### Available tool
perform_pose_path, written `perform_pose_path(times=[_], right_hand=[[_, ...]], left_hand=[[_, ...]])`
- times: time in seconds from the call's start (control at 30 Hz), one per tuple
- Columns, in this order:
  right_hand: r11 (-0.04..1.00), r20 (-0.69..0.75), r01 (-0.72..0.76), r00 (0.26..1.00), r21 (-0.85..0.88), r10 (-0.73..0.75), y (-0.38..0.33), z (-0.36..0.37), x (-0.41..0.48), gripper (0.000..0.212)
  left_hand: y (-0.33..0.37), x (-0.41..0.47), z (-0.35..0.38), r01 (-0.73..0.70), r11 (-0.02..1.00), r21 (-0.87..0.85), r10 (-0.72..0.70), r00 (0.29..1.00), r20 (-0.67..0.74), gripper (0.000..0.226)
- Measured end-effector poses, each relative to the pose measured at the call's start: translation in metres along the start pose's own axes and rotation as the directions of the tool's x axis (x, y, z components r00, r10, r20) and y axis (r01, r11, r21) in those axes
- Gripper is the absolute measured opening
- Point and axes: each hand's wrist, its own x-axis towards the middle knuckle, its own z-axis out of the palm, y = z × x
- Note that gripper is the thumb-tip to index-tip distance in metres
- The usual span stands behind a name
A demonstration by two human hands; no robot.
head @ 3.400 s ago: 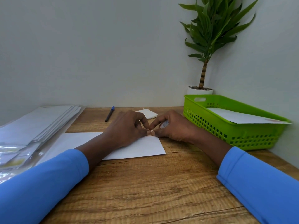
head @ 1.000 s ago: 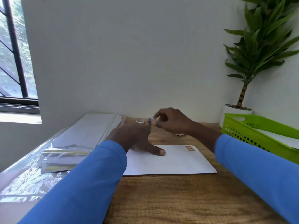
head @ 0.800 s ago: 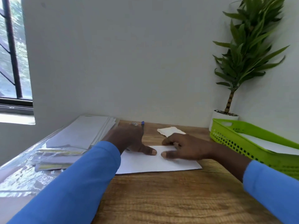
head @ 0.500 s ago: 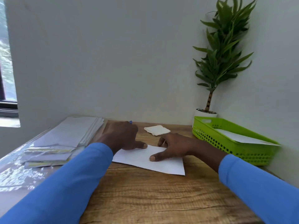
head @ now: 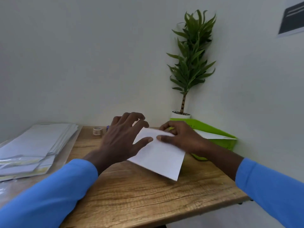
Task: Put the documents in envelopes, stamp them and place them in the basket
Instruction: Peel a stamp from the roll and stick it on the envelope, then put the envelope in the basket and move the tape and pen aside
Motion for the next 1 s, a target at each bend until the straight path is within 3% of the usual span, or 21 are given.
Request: perform_pose_path(times=[0.17,0.33,0.47,0.6,0.7,0.77,0.87,0.93,1.0], right_hand=[[0.998,-0.339,0.054,0.939,-0.014,-0.056,0.008,-0.075,-0.013,0.016],[0.991,-0.607,-0.133,0.79,-0.025,0.091,0.045,-0.137,-0.005,0.008],[0.903,-0.571,-0.42,0.765,-0.088,0.299,0.082,-0.146,0.001,0.014],[0.827,-0.401,-0.536,0.804,-0.168,0.44,0.105,-0.133,0.007,0.016],[0.74,-0.448,-0.526,0.828,-0.418,0.336,0.096,-0.129,0.007,0.026],[0.703,-0.492,-0.49,0.841,-0.515,0.226,0.087,-0.128,0.003,0.049],[0.786,-0.512,-0.332,0.859,-0.522,0.022,0.084,-0.118,-0.007,0.07],[0.836,-0.457,-0.178,0.884,-0.519,-0.096,0.089,-0.105,-0.015,0.069],[0.811,-0.39,-0.097,0.905,-0.577,-0.169,0.099,-0.092,-0.02,0.067]], left_hand=[[0.017,-0.003,0.006,-0.125,0.99,-0.066,0.131,0.987,0.098,0.048],[0.022,-0.007,0.013,-0.17,0.976,-0.133,0.198,0.951,0.238,0.048],[0.019,-0.008,0.013,-0.138,0.978,-0.154,0.182,0.931,0.317,0.051],[0.016,-0.009,0.011,-0.104,0.981,-0.162,0.158,0.916,0.369,0.054],[0.015,-0.009,0.01,-0.07,0.985,-0.159,0.132,0.895,0.425,0.056],[0.015,-0.009,0.009,-0.054,0.984,-0.168,0.125,0.886,0.447,0.055],[0.013,-0.008,0.009,-0.027,0.983,-0.18,0.108,0.885,0.453,0.054],[0.011,-0.008,0.011,0.009,0.98,-0.198,0.086,0.88,0.466,0.054],[0.01,-0.008,0.012,0.036,0.976,-0.214,0.074,0.871,0.485,0.055]])
